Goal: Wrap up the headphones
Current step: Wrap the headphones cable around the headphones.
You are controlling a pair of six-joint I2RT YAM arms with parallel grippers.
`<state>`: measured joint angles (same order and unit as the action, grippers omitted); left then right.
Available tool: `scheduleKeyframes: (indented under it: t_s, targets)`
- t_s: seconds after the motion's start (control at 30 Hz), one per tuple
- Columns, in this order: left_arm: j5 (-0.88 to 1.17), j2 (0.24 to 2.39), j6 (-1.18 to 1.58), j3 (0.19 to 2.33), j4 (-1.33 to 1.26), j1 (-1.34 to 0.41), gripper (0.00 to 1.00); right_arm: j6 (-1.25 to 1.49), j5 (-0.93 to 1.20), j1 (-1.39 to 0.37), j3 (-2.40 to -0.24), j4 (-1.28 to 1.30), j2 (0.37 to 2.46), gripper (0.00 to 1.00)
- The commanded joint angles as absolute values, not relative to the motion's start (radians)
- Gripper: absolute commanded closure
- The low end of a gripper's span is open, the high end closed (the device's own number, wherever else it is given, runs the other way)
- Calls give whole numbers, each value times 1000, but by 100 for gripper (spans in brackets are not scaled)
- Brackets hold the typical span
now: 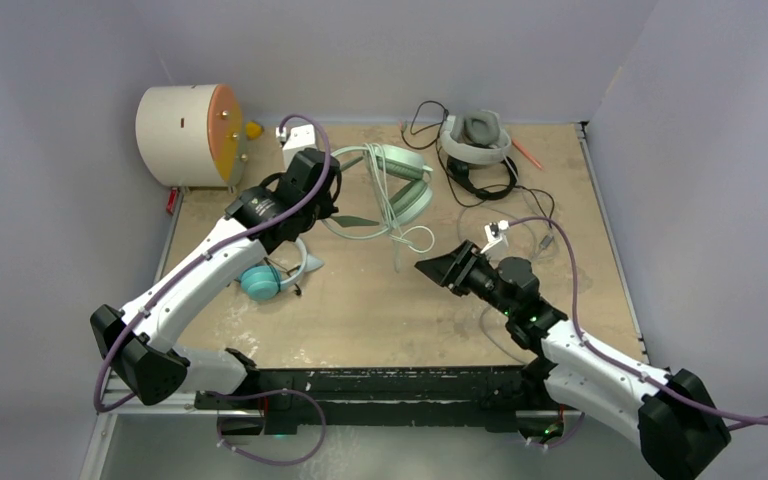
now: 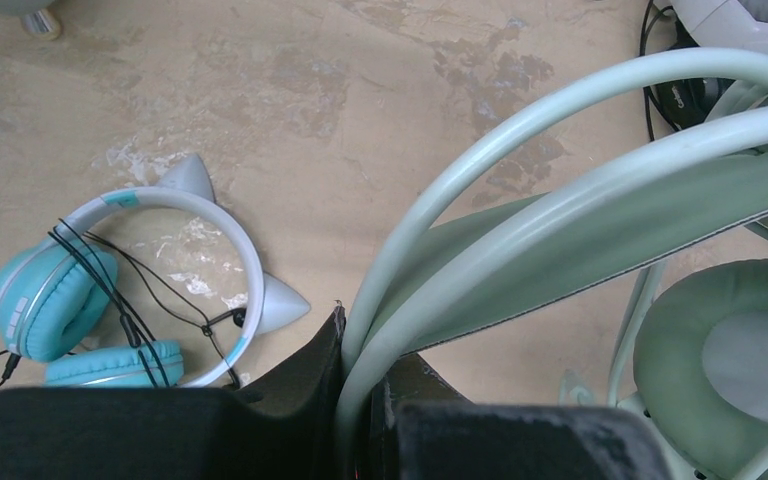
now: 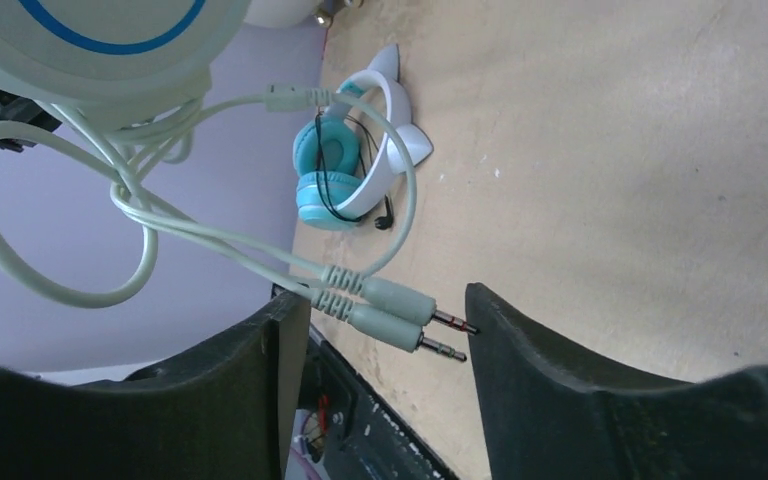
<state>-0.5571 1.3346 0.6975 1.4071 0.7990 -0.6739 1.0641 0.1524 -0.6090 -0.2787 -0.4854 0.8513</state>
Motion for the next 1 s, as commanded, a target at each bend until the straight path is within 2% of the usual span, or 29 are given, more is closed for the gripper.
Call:
scheduleKeyframes:
  t_s: [0.0,0.1,0.23,0.4,0.57,0.7,0.97]
  targets:
    - [-519,1279,756,1425,678,-663,100,1031,164,-612,-290,-635,872,44]
    - [-508,1278,756,1424,676,-661,100,1015,164,-612,-289,-664,880,55]
    - [-499,1283,755,1421,681,-658,100,958,176,-612,-329,-645,882,78]
    - [-485,1291,749,1416,681,-658,100,830,215,-612,-386,-603,880,90]
    - [-470,1292,743,1416,681,-658,100,669,232,-612,-428,-528,860,92]
    - [-445,1285,742,1419,683,-657,100,635,218,-612,-458,-437,880,87]
    - [-385,1300,700,1445,719,-655,100,385,338,-612,-511,-458,839,90]
